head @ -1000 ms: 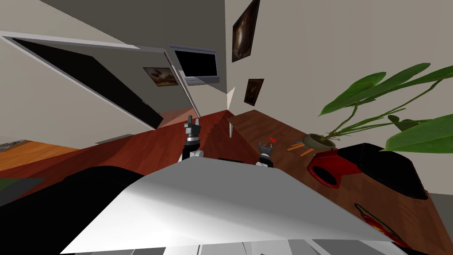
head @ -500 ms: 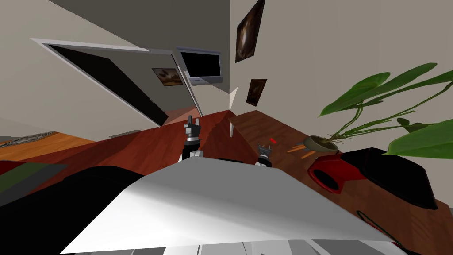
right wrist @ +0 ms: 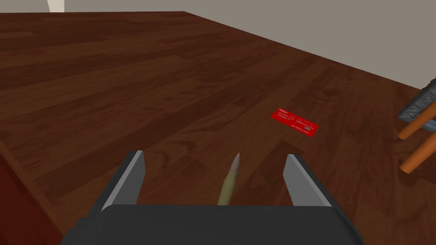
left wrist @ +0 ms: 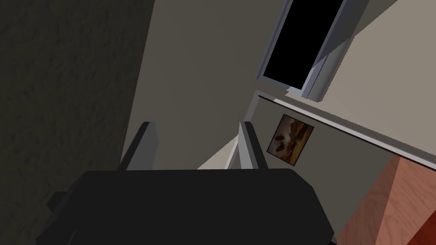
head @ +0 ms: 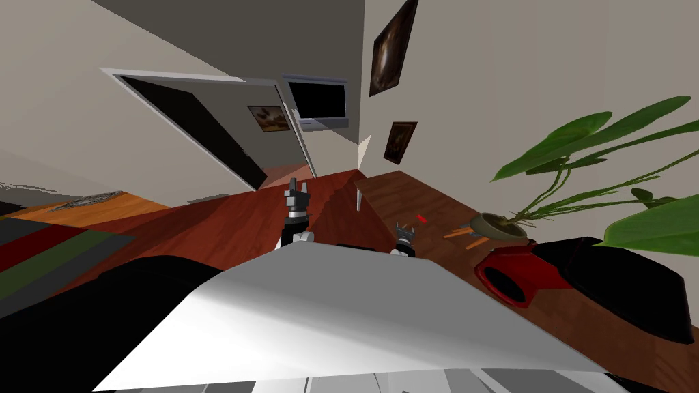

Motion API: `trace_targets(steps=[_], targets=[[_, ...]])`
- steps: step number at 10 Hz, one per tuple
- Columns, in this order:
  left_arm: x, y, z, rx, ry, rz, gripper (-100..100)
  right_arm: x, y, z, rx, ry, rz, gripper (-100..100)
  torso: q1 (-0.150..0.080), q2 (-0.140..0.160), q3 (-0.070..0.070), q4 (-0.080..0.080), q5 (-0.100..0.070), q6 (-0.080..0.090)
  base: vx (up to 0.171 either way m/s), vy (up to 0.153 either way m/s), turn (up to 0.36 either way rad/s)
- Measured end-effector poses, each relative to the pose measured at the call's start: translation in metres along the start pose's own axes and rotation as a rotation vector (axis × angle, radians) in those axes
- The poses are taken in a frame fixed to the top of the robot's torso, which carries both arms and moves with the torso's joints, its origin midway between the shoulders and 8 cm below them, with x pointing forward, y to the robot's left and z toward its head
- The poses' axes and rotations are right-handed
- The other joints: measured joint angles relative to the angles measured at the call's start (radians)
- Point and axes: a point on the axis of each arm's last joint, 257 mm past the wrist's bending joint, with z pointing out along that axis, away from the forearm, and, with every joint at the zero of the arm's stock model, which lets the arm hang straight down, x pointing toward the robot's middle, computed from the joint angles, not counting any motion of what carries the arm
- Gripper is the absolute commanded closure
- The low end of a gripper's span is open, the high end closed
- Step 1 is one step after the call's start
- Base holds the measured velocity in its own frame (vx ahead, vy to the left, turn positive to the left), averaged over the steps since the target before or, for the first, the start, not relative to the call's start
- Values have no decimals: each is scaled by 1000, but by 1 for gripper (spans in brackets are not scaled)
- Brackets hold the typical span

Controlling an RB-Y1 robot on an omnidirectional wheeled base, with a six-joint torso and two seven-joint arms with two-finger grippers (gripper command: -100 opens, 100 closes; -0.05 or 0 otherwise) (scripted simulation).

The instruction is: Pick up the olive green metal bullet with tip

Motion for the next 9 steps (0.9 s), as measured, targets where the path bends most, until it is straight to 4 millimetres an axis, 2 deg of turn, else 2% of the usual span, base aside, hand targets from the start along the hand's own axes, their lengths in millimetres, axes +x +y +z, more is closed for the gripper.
trace_targets(steps=[6, 9], targets=[[0, 0, 0, 0, 0, 0, 0, -32, -6, 0, -22, -83, 85, -100, -1, -1, 0, 0, 0, 0, -18, -68, 76], [0, 0, 0, 0, 0, 0, 0, -42, -9, -2, -30, -110, 111, -100, 1, -1, -1, 0, 0, 0, -3, -42, 29]])
